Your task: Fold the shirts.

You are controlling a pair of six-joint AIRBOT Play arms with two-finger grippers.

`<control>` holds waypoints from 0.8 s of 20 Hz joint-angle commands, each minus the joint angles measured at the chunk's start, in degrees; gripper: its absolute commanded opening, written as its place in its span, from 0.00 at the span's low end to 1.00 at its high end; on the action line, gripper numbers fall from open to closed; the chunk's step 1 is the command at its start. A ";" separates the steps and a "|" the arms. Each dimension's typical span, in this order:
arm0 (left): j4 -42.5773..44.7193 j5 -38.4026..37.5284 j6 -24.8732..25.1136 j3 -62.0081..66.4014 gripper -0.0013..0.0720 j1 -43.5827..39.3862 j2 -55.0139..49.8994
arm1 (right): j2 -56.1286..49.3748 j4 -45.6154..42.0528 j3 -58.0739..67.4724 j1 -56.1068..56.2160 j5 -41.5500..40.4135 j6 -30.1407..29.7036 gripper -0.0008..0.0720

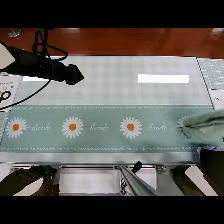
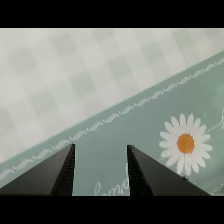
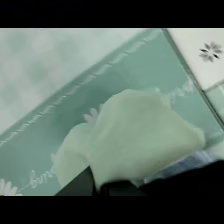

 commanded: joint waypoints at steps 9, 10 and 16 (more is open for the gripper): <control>0.66 26.86 6.75 0.02 0.57 8.72 -0.28 | 5.97 -20.76 -7.48 -13.25 5.38 1.05 0.03; 0.66 28.50 6.75 0.02 0.57 9.81 -0.31 | 6.60 -24.24 -9.77 -13.25 5.35 0.63 0.03; 0.68 33.57 9.86 0.02 0.57 16.57 -0.63 | 12.44 -44.48 -19.96 -13.25 5.35 -4.92 0.03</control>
